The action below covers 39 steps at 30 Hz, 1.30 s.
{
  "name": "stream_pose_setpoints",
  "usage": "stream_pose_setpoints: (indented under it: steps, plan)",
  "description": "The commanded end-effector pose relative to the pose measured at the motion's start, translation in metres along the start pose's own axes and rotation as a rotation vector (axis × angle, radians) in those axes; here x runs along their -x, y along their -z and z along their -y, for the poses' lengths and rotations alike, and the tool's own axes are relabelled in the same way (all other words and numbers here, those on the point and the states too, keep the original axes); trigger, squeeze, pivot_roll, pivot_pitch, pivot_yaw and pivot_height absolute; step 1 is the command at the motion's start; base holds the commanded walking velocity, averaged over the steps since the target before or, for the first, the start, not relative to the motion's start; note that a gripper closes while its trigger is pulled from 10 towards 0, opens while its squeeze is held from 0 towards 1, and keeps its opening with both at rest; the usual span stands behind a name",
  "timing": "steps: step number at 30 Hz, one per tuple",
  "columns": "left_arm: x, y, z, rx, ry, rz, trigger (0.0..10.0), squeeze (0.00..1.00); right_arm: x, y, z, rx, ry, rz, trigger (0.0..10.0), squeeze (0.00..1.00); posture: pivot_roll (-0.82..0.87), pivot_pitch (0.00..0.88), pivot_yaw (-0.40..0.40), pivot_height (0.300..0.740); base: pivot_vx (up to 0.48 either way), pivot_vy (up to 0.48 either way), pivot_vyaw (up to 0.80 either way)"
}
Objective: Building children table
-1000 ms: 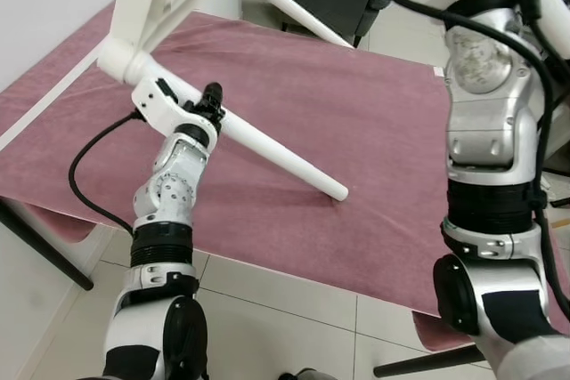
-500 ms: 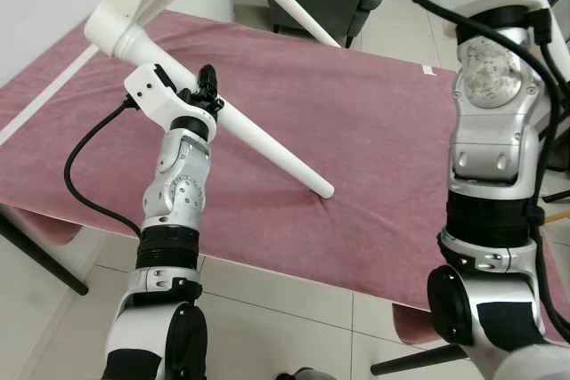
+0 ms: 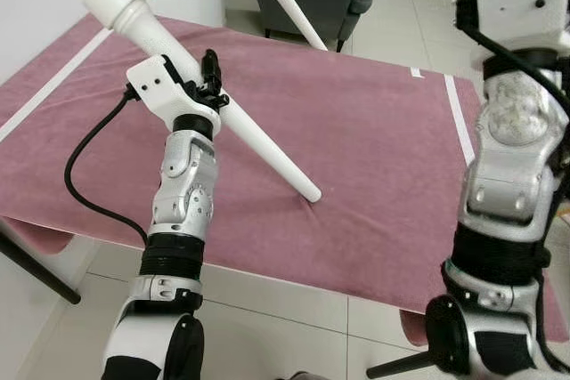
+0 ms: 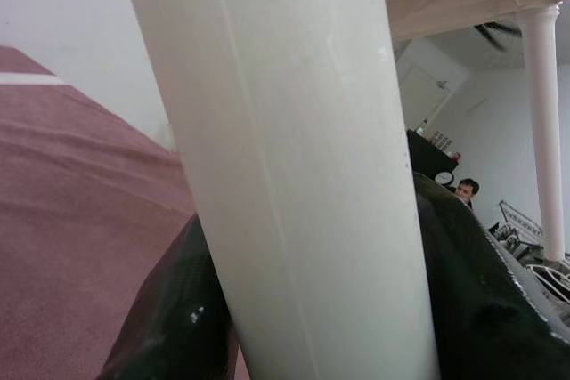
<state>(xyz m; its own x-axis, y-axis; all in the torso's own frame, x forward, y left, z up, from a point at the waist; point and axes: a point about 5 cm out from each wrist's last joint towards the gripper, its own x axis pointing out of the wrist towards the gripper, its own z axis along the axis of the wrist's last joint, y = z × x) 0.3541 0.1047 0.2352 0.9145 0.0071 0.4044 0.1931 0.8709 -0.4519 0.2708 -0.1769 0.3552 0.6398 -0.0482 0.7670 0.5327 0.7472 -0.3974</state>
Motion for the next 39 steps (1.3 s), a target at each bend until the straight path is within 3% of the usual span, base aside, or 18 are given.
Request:
stream_pose_setpoints:
  steps: [1, 2, 3, 5, 7, 9, 16, 22, 25, 28, 33, 39]
  plan:
    - [0.006, 0.02, 0.006, -0.32, 0.169, -0.088, 0.0, 0.0, 0.015, -0.028, 0.0, -0.103, 0.031, 0.109, 0.0, 0.0, 0.04, 0.0, 0.0, 0.74, 0.0, 0.0, 0.0]
    - [0.004, 0.017, 0.008, -0.347, 0.189, -0.065, 0.0, 0.0, 0.03, -0.021, 0.0, -0.115, 0.024, 0.062, 0.0, 0.0, 0.04, 0.0, 0.001, 0.74, 0.0, 0.0, 0.0]
    - [0.004, 0.017, 0.008, -0.347, 0.189, -0.065, 0.0, 0.0, 0.03, -0.021, 0.0, -0.115, 0.024, 0.062, 0.0, 0.0, 0.04, 0.0, 0.001, 0.74, 0.0, 0.0, 0.0]
    - [0.003, 0.015, 0.01, -0.371, 0.21, -0.042, 0.0, 0.0, 0.051, -0.01, 0.001, -0.122, 0.009, -0.018, 0.0, 0.0, 0.04, 0.0, 0.003, 0.74, 0.0, 0.0, 0.0]
    - [0.003, 0.015, 0.01, -0.371, 0.21, -0.042, 0.0, 0.0, 0.051, -0.01, 0.001, -0.122, 0.009, -0.018, 0.0, 0.0, 0.04, 0.0, 0.003, 0.74, 0.0, 0.0, 0.0]
    - [0.003, 0.014, 0.011, -0.379, 0.217, -0.034, 0.0, 0.0, 0.068, 0.001, 0.003, -0.111, -0.009, -0.088, 0.0, 0.0, 0.04, 0.0, 0.004, 0.74, 0.0, 0.0, 0.0]
    - [0.004, 0.012, 0.013, -0.398, 0.237, -0.021, 0.0, 0.0, 0.091, 0.019, -0.001, -0.104, -0.041, -0.197, 0.0, 0.0, 0.03, 0.0, 0.013, 0.74, 0.0, 0.0, 0.0]
    - [0.003, 0.008, 0.014, -0.444, 0.245, 0.011, 0.0, 0.0, 0.099, 0.031, -0.012, -0.162, -0.084, -0.271, 0.0, 0.0, 0.04, 0.0, 0.017, 0.74, 0.0, 0.0, 0.0]
    - [0.002, -0.004, 0.014, -0.497, 0.254, 0.063, 0.0, 0.0, 0.1, 0.042, -0.019, -0.226, -0.143, -0.315, 0.0, 0.0, 0.04, 0.0, 0.017, 0.74, 0.0, 0.0, 0.0]
    - [0.001, -0.009, 0.014, -0.509, 0.255, 0.082, 0.0, 0.0, 0.099, 0.045, -0.02, -0.247, -0.158, -0.324, 0.0, 0.0, 0.05, 0.0, 0.014, 0.74, 0.0, 0.0, 0.0]
    - [0.0, -0.037, 0.014, -0.566, 0.27, 0.176, 0.0, 0.0, 0.102, 0.055, -0.021, -0.313, -0.194, -0.356, 0.0, 0.0, 0.06, 0.0, 0.004, 0.74, 0.0, 0.0, 0.0]
    - [0.003, -0.048, 0.013, -0.6, 0.289, 0.206, 0.0, 0.0, 0.106, 0.059, -0.022, -0.316, -0.201, -0.369, 0.0, 0.0, 0.07, 0.0, 0.0, 0.74, 0.0, 0.0, 0.0]
